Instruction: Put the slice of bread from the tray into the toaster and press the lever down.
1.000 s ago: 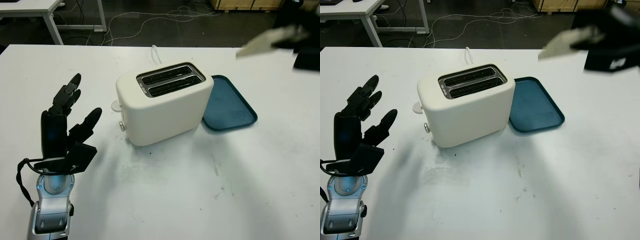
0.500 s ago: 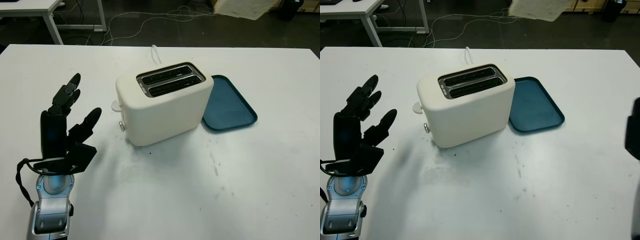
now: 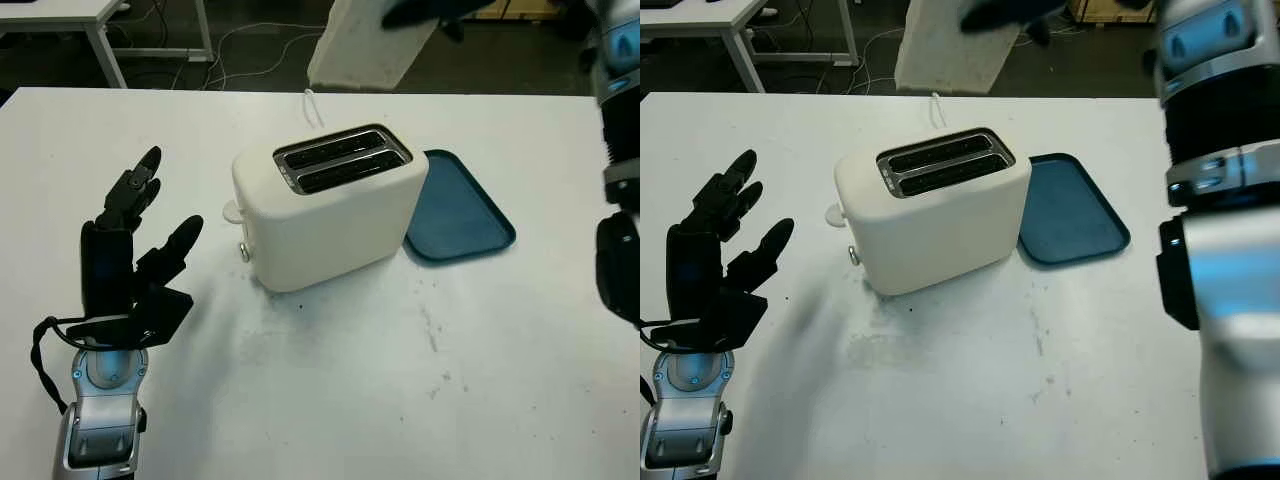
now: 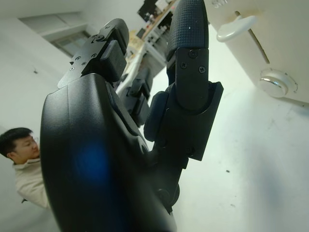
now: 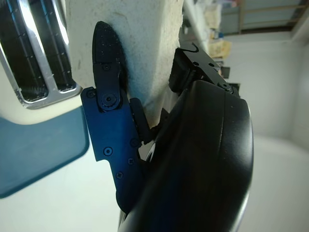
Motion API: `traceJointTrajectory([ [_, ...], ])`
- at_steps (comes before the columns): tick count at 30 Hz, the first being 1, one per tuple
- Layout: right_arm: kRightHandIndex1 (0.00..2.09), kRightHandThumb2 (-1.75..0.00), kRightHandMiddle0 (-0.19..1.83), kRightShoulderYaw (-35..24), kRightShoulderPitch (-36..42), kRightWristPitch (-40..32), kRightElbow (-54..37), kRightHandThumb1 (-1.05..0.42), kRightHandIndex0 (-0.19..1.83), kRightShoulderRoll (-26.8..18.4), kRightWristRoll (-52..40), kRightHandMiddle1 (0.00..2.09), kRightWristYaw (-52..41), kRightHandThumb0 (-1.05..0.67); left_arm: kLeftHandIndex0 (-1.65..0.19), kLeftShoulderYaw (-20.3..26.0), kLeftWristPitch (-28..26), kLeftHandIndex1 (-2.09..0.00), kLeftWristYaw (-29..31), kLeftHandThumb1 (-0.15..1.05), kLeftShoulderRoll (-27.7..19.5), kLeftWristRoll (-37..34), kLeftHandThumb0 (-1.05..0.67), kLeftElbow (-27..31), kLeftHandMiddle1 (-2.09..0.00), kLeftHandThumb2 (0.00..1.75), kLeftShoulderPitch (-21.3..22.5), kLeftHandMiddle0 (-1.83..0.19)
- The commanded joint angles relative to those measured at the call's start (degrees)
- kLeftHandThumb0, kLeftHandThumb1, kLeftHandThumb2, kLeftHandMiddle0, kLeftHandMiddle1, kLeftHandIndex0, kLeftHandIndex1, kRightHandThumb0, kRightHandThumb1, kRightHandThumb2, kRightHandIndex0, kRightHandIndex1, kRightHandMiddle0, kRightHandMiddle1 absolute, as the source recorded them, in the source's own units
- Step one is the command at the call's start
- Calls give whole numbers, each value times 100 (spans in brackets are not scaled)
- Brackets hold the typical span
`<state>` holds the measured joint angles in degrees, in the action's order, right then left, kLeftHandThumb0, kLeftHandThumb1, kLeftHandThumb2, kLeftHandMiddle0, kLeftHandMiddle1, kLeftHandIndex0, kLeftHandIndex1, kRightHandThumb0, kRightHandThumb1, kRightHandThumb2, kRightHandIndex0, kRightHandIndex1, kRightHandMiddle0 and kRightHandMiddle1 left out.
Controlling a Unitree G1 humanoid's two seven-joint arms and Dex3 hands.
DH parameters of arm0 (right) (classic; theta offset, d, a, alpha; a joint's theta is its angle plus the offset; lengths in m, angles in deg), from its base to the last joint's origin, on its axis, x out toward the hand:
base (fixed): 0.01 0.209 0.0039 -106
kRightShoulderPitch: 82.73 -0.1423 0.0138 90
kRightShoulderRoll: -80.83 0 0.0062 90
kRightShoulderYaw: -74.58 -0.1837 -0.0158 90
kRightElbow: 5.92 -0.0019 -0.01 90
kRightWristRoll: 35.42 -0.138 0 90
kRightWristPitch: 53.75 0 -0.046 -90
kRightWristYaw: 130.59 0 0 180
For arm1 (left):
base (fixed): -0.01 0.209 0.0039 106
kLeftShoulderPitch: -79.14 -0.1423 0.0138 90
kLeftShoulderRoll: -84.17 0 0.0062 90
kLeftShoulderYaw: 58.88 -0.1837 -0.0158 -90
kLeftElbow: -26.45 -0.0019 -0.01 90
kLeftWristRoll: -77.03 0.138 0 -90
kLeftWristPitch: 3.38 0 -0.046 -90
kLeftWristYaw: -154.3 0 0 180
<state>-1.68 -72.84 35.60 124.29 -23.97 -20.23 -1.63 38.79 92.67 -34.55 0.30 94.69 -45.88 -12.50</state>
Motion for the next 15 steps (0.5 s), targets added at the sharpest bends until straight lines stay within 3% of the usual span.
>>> traceJointTrajectory([
  [1,175,-45,79,98,77,326,-4,-92,100,49,85,175,100,-42,-45,0,-18,0,-14,92,-30,90,-76,49,-1,35,8,-59],
  [15,175,-39,83,167,307,83,452,-92,103,287,-5,175,-143,-52,-44,-4,52,0,-2,92,-67,80,-75,4,-1,35,28,-59],
])
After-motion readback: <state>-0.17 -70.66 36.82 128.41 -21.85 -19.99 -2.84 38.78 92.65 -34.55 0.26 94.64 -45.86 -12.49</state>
